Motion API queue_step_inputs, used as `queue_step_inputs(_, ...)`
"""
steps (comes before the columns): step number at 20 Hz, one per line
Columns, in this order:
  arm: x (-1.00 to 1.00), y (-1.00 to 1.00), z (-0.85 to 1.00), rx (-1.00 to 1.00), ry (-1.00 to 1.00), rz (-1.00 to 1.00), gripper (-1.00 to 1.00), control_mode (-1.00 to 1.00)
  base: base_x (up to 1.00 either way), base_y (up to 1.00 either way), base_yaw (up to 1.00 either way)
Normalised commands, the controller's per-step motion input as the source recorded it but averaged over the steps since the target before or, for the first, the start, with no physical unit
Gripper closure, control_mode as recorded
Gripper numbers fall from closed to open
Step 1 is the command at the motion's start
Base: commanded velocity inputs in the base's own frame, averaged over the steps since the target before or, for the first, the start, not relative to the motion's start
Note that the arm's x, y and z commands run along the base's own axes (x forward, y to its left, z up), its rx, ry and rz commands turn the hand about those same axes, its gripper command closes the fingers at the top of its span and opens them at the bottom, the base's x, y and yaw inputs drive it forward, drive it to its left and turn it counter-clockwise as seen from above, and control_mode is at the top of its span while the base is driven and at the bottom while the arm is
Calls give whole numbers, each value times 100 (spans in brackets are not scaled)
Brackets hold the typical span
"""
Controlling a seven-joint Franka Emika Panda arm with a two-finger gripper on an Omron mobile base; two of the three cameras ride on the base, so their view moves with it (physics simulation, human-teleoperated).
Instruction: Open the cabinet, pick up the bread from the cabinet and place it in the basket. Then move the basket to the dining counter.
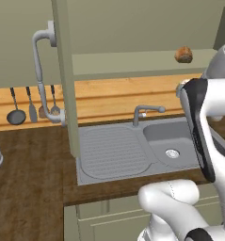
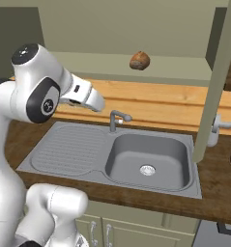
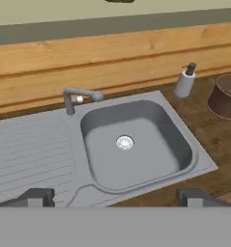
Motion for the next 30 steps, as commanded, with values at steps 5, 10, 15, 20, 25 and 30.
queue_step_inputs(5, 10, -49, 14, 24, -11, -42, -100, -100, 0, 0, 0)
queue_step_inputs(10, 57, -16, 21, -8, -4, 14, -100, -100, 0, 0, 0)
queue_step_inputs(15, 68, -10, 17, -18, 3, 18, -100, -100, 0, 0, 0)
queue_step_inputs(20, 37, -15, 28, -2, -5, 0, -100, -100, 0, 0, 0)
queue_step_inputs(25, 54, -22, 27, 2, -25, 0, -100, -100, 0, 0, 0)
queue_step_inputs(30, 60, -17, 35, 0, -2, 0, -100, -100, 0, 0, 0)
